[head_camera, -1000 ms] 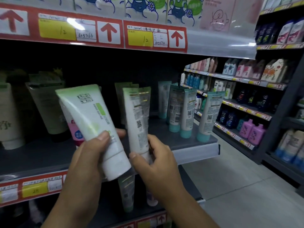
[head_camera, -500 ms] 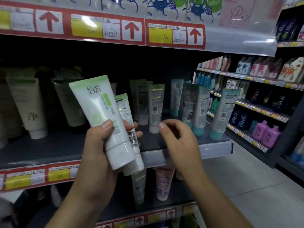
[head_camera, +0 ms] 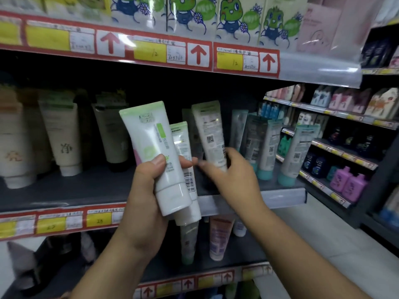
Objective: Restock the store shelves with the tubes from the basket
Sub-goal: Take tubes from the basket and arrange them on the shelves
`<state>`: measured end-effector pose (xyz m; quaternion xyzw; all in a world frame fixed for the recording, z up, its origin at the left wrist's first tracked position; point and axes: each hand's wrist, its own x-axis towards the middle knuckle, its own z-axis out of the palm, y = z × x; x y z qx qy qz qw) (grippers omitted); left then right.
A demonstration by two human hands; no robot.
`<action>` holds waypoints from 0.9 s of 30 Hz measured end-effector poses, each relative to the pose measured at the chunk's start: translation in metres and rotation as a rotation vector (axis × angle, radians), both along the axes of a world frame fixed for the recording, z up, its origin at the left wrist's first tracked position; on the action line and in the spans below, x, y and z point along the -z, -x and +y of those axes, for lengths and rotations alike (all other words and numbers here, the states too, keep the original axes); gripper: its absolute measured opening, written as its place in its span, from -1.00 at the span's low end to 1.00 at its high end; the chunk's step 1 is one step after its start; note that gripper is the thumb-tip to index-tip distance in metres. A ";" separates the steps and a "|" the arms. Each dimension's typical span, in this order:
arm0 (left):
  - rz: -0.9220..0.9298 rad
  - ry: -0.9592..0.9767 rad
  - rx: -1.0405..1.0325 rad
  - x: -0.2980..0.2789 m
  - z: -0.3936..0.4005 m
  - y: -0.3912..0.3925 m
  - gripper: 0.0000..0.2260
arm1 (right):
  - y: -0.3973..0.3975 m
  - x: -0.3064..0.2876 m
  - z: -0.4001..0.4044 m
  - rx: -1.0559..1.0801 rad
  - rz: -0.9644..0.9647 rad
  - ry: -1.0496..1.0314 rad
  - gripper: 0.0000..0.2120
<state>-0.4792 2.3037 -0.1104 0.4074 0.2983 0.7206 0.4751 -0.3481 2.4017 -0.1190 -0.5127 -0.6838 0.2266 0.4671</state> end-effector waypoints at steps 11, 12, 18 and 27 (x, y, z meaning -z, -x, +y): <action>0.007 0.130 0.204 0.004 -0.091 -0.031 -0.54 | -0.035 0.041 -0.162 -0.213 -0.052 0.181 -0.60; 0.001 0.150 0.178 0.003 -0.100 -0.029 -0.57 | -0.039 0.042 -0.169 -0.278 -0.061 0.207 -0.52; -0.059 0.121 0.016 -0.009 -0.105 -0.012 -0.62 | -0.046 0.016 -0.149 -0.357 0.096 0.282 -0.80; -0.102 0.028 -0.062 0.005 -0.059 0.038 -0.61 | 0.011 -0.016 0.001 -0.087 0.175 0.197 -0.79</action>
